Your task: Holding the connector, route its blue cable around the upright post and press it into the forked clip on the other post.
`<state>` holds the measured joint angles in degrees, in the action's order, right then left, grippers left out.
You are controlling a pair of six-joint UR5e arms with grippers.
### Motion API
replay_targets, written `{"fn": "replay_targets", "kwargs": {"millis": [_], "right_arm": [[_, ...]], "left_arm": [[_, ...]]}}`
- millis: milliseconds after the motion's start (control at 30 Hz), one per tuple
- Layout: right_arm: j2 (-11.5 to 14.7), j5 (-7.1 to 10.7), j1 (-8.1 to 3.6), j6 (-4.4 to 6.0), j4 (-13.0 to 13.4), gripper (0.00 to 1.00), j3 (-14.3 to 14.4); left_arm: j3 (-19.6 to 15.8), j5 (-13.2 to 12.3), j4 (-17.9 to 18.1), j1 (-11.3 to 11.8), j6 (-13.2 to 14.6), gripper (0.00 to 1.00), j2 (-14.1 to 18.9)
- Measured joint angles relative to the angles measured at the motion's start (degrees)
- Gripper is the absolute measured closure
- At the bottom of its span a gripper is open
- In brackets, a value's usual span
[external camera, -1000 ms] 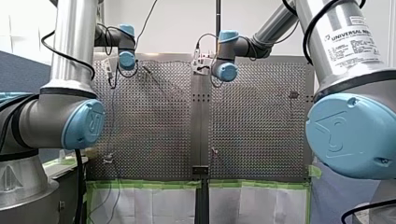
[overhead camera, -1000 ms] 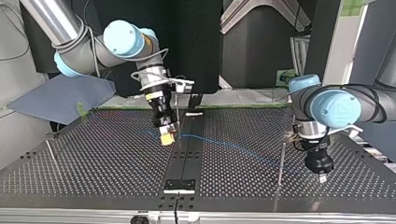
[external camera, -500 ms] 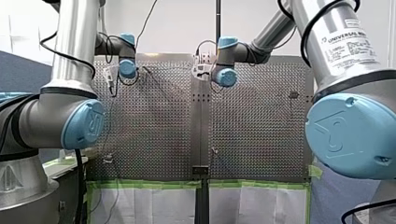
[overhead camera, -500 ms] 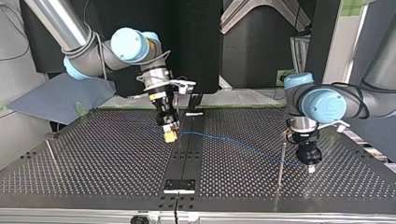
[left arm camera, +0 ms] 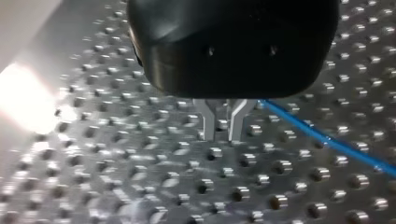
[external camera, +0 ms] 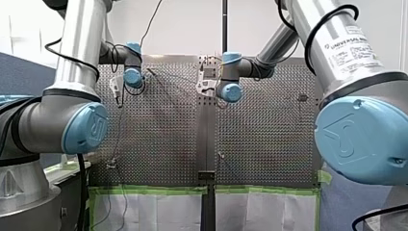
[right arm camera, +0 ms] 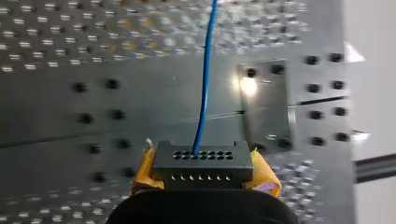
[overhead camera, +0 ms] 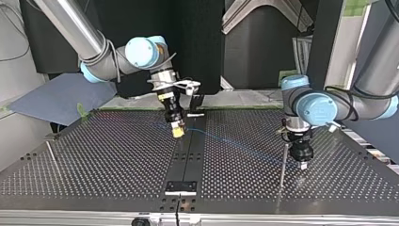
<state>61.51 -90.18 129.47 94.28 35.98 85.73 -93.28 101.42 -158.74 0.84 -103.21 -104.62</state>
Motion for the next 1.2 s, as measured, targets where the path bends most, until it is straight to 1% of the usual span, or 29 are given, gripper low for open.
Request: {"fn": "replay_targets", "kwargs": {"millis": [33,67,100,133,167,333,467,500,533,567,600,633,667,700,767,900,1033,1133,1200], "right_arm": [[-0.37,0.00,0.04,0.00,-0.11,1.00,0.00],[-0.73,0.00,0.07,0.00,-0.19,1.00,0.01],[-1.23,0.00,0.10,0.02,-0.32,1.00,0.03],[-1.61,-0.01,0.13,0.00,-0.42,1.00,0.05],[-2.01,-0.04,0.16,-0.03,-0.54,1.00,0.06],[-4.30,-0.54,0.37,-0.30,-0.82,1.00,0.07],[-6.43,-0.93,0.58,-0.47,-0.63,1.00,0.08],[-7.09,-1.05,0.67,-0.50,-0.51,1.00,0.09],[-7.60,-1.13,0.73,-0.52,-0.38,1.00,0.09],[-8.10,-1.21,0.80,-0.52,-0.24,1.00,0.09],[-8.81,-1.29,0.89,-0.52,-0.04,1.00,0.09],[-9.35,-1.34,0.97,-0.52,0.11,1.00,0.09],[-9.90,-1.40,1.06,-0.51,0.26,1.00,0.09],[-10.67,-1.52,1.18,-0.50,0.45,1.00,0.09],[-11.81,-1.81,1.37,-0.47,0.71,1.00,0.09],[-14.43,-3.15,1.81,-0.41,1.48,1.00,0.09],[-16.56,-3.79,2.15,-0.39,2.15,1.00,0.10],[-18.05,-4.46,2.44,-0.39,2.62,1.00,0.09],[-19.10,-5.23,2.64,-0.39,3.04,1.00,0.10]], "left_arm": [[-0.05,-0.09,-0.01,-0.06,-0.03,0.72,-0.25],[-0.18,-0.15,0.02,-0.15,-0.08,0.65,-0.47],[-0.30,-0.15,0.05,-0.20,-0.15,0.53,-0.58],[-0.45,-0.14,0.09,-0.24,-0.25,0.53,-0.66],[-0.68,-0.10,0.12,-0.28,-0.42,0.48,-0.74],[-1.79,0.75,0.22,-0.55,-1.24,0.48,-0.80],[-2.05,-0.41,0.52,-0.67,-2.87,0.48,-0.80],[-2.07,-0.74,0.65,-0.67,-3.28,0.40,-0.80],[-2.08,-1.00,0.79,-0.67,-3.64,0.40,-0.80],[-2.10,-1.24,0.94,-0.67,-3.98,0.34,-0.80],[-2.10,-1.38,1.04,-0.66,-4.17,0.24,-0.81],[-2.10,-1.49,1.13,-0.63,-4.30,0.24,-0.81],[-2.11,-1.59,1.23,-0.59,-4.42,0.09,-0.81],[-2.12,-1.60,1.28,-0.56,-4.49,0.00,-0.82],[-2.13,-1.49,1.36,-0.49,-4.57,0.00,-0.85],[-2.14,-0.70,1.30,-0.44,-4.62,0.00,-0.82],[-2.13,0.01,1.19,-0.39,-4.64,0.00,-0.86],[-2.11,-0.13,1.26,-0.35,-4.99,0.00,-1.09],[-2.12,-0.67,1.27,-0.35,-5.33,0.00,-1.60]]}}
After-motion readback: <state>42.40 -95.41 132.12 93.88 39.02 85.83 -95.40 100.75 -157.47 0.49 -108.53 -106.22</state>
